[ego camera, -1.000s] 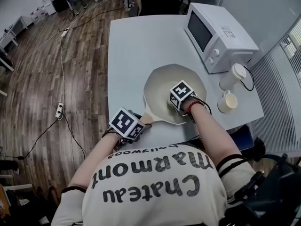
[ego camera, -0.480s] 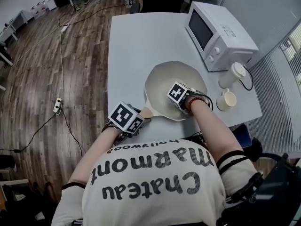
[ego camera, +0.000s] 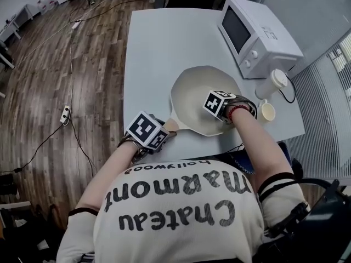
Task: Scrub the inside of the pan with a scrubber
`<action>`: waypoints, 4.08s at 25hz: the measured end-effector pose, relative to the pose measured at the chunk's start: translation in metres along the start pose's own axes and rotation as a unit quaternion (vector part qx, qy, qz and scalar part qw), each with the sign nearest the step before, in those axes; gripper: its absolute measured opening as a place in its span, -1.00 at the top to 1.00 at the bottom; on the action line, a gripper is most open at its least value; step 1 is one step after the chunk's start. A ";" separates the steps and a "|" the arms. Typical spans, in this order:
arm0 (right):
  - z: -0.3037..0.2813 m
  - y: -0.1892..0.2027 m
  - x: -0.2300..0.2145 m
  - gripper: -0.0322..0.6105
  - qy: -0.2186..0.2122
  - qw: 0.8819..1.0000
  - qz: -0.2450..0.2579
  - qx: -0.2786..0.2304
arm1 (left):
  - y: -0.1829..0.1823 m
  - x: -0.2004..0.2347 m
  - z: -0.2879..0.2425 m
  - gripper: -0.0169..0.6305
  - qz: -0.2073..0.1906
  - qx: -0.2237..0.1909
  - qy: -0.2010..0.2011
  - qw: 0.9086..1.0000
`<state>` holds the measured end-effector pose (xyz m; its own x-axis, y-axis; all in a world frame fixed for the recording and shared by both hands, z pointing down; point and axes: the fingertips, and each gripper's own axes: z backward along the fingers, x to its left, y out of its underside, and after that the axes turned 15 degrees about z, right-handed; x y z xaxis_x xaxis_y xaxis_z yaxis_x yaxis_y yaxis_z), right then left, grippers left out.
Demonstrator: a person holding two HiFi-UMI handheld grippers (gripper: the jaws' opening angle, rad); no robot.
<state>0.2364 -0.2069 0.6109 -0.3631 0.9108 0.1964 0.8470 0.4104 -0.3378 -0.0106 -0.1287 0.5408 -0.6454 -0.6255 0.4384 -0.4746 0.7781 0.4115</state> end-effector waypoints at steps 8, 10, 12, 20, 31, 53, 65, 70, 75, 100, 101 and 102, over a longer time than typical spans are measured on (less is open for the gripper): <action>0.012 0.019 -0.026 0.71 0.048 0.998 -0.006 -0.032 | -0.004 -0.007 -0.006 0.28 0.001 0.002 0.002 1.000; 0.017 0.022 -0.032 0.71 0.060 0.997 -0.012 -0.044 | -0.004 -0.008 -0.006 0.28 0.001 0.001 0.002 1.000; 0.022 0.023 -0.038 0.71 0.070 0.996 -0.020 -0.059 | -0.004 -0.009 -0.006 0.28 0.002 0.001 0.001 1.000; 0.033 0.023 -0.048 0.71 0.063 0.986 -0.078 -0.131 | -0.005 -0.012 -0.009 0.28 0.010 0.005 0.001 1.000; 0.130 -0.085 0.001 0.70 -0.155 0.878 -0.195 -0.409 | -0.006 -0.013 -0.009 0.28 0.009 -0.001 0.009 1.000; 0.090 -0.133 0.094 0.71 -0.414 0.819 -0.252 -0.306 | -0.005 -0.015 -0.012 0.27 0.022 -0.003 0.012 1.000; 0.046 -0.105 0.087 0.71 -0.304 0.903 -0.212 -0.219 | -0.003 -0.014 -0.010 0.27 0.025 -0.012 0.011 1.000; 0.038 -0.090 0.081 0.71 -0.309 0.900 -0.222 -0.211 | -0.003 -0.014 -0.012 0.27 0.024 -0.014 0.008 1.000; 0.024 -0.060 0.069 0.71 -0.259 0.927 -0.214 -0.168 | -0.002 -0.014 -0.011 0.28 0.031 -0.011 0.013 0.999; 0.015 0.023 0.005 0.71 -0.062 0.989 -0.127 -0.048 | -0.003 -0.017 -0.013 0.27 0.029 -0.014 0.008 0.999; 0.016 0.024 0.000 0.71 -0.055 0.989 -0.127 -0.052 | -0.003 -0.017 -0.013 0.27 0.030 -0.014 0.009 0.999; 0.017 0.025 -0.004 0.71 -0.049 0.989 -0.128 -0.057 | -0.003 -0.017 -0.013 0.27 0.031 -0.014 0.010 0.999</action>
<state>0.2525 -0.1997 0.5859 -0.6034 0.7793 0.1694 0.7580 0.6264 -0.1817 0.0097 -0.1214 0.5426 -0.6614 -0.5769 0.4793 -0.4162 0.8139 0.4054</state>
